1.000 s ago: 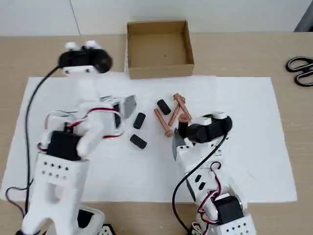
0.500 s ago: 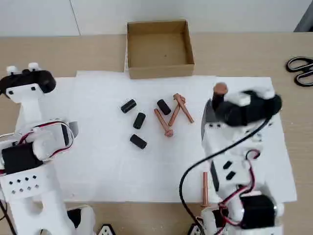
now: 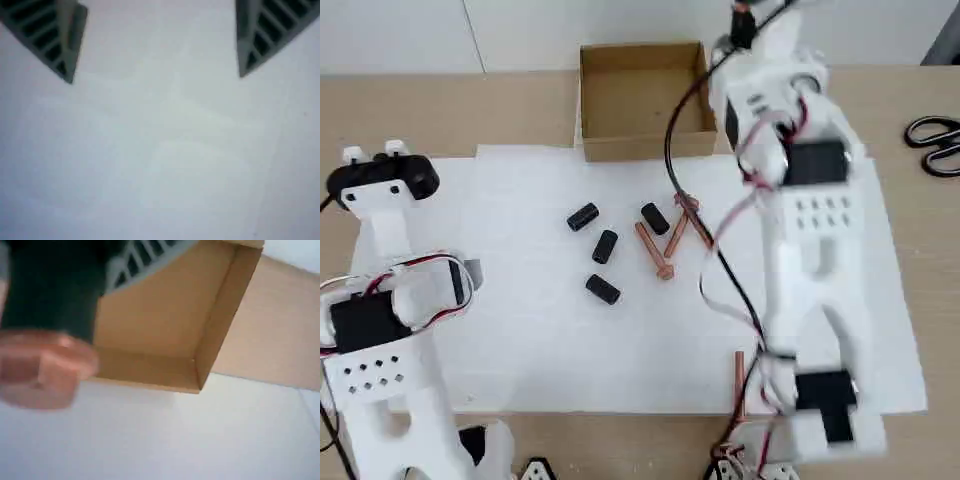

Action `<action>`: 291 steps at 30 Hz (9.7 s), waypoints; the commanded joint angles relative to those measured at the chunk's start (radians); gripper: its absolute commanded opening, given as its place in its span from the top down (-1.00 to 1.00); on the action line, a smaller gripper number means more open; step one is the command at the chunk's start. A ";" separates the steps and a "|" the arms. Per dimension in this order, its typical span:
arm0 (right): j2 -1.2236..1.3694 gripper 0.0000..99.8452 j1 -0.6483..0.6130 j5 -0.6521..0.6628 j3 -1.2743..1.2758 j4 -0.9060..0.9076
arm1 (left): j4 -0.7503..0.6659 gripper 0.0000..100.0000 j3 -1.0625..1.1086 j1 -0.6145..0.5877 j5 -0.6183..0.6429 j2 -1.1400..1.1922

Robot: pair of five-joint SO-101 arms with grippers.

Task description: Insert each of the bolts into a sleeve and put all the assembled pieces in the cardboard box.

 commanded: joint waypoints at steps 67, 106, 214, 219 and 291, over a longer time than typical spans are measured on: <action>0.134 0.69 0.869 0.009 -1.280 0.895 | -0.155 0.59 -0.114 0.671 -0.032 0.408; 0.134 0.69 1.282 0.005 -0.775 0.897 | -0.209 0.60 -0.424 1.218 0.463 0.931; 0.142 0.69 1.279 0.003 -0.773 0.895 | 0.106 0.99 -0.912 1.010 -0.445 1.263; 0.142 0.69 1.279 0.003 -0.773 0.894 | 0.180 0.99 -1.132 1.008 -0.328 1.263; 0.140 0.69 1.029 0.003 -0.560 0.898 | 0.100 0.42 -0.780 1.026 1.135 1.352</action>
